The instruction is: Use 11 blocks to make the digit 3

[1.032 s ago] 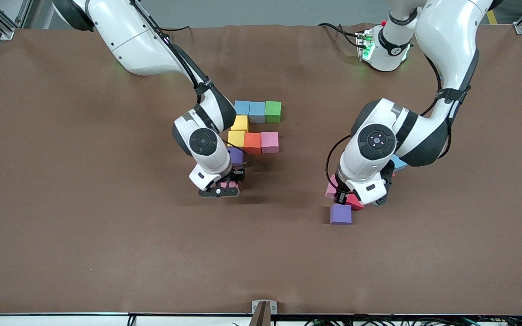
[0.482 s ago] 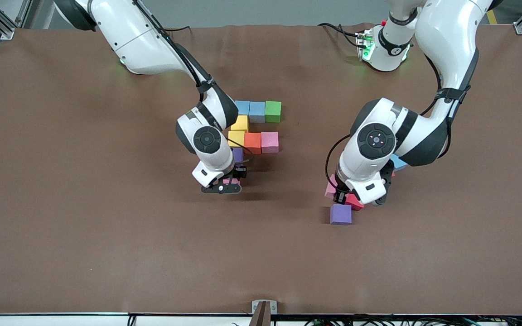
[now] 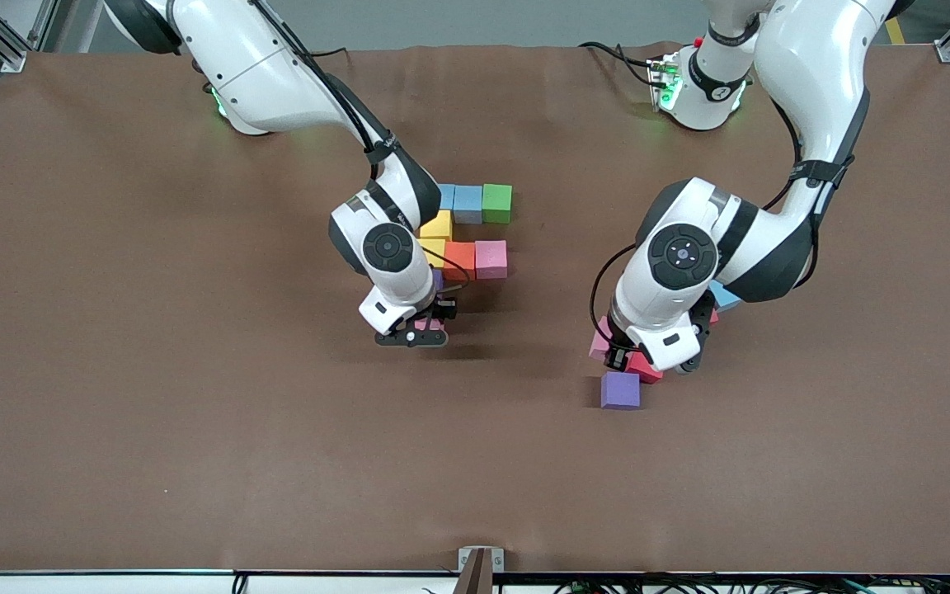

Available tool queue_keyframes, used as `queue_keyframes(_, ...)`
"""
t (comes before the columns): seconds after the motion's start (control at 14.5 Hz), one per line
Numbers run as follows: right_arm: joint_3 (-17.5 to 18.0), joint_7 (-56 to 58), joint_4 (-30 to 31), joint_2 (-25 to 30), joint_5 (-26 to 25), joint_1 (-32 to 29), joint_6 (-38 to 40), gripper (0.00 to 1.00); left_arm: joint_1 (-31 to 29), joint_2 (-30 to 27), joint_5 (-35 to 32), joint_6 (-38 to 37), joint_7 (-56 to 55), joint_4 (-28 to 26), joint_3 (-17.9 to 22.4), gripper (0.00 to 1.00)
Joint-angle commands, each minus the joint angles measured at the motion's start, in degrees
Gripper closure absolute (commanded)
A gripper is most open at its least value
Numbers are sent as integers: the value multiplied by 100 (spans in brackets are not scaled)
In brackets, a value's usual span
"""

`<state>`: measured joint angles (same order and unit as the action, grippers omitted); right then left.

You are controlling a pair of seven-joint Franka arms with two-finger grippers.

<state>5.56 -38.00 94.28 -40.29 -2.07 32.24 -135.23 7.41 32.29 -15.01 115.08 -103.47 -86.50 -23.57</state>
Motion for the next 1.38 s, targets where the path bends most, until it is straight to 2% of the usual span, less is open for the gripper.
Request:
queue_keyframes(0.0,7,-50,240,197,102,-34,171,98,-12,-117,130,-73,38,-113,2,83)
queue_keyframes(0.62,7,-76,223,197,102,-34,146,97,-64,-126,130,-73,64,-78,2,83)
queue_keyframes(0.69,7,-68,197,189,102,-34,163,92,-56,-135,130,-73,55,-78,2,83)
queue_keyframes(0.76,-2,-59,179,180,93,-25,163,81,-56,-144,130,-73,64,-78,2,83)
queue_keyframes(0.83,-2,-59,179,180,93,-25,163,77,-64,-144,130,-73,64,-78,2,83)
queue_keyframes(0.89,-2,-59,179,171,93,-25,163,65,-56,-135,130,-73,73,-78,2,83)
queue_keyframes(0.96,-2,-68,179,171,93,-16,146,1,-56,-135,130,-73,73,-87,2,83)
queue_keyframes(1.31,-11,-59,109,171,84,-7,137,0,-56,-126,130,-73,73,-87,2,83)
